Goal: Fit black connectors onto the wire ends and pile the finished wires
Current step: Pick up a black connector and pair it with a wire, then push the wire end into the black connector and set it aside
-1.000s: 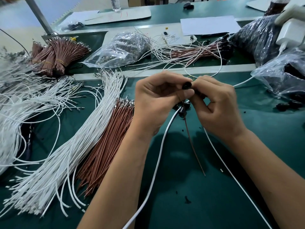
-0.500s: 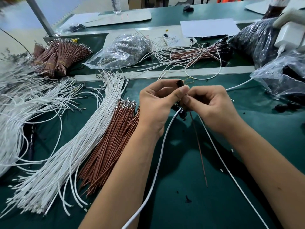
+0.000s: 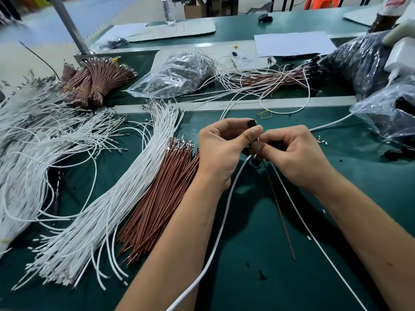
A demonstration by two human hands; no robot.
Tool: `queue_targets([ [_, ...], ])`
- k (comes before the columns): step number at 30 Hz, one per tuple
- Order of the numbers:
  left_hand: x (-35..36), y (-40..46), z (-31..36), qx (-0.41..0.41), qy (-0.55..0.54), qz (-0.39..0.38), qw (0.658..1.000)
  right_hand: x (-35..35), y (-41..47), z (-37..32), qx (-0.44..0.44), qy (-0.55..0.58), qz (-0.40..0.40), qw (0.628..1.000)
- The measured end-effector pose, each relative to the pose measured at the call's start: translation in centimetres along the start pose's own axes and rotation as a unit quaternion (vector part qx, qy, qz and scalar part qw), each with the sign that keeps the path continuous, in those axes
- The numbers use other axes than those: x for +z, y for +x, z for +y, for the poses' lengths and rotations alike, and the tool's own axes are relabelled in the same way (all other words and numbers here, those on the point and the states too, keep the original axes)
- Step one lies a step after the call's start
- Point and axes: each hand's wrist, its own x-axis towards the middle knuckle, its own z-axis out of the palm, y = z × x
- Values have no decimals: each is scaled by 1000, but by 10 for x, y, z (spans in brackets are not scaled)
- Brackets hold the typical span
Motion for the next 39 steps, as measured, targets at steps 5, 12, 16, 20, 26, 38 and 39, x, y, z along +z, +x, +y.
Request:
queue_targets([
  [5, -15, 11, 8, 8, 41, 61, 997, 10, 16, -13, -11, -69, -5, 998],
  [12, -47, 27, 13, 87, 53, 316, 943, 57, 140, -76, -139, -240, -12, 961],
  [16, -59, 33, 12, 71, -5, 365, 928, 115, 214, -93, -172, -338, -144, 914],
  [20, -63, 34, 11, 64, -13, 377, 924, 145, 249, -73, -132, -463, -226, 847],
  [26, -64, 36, 9, 58, 1, 372, 926, 150, 264, -42, -119, -560, -208, 793],
  [38, -63, 34, 12, 42, -25, 369, 928, 137, 276, -36, -93, -605, -244, 752],
  [39, -62, 35, 12, 41, -25, 371, 928, 135, 276, -36, -86, -602, -250, 754],
])
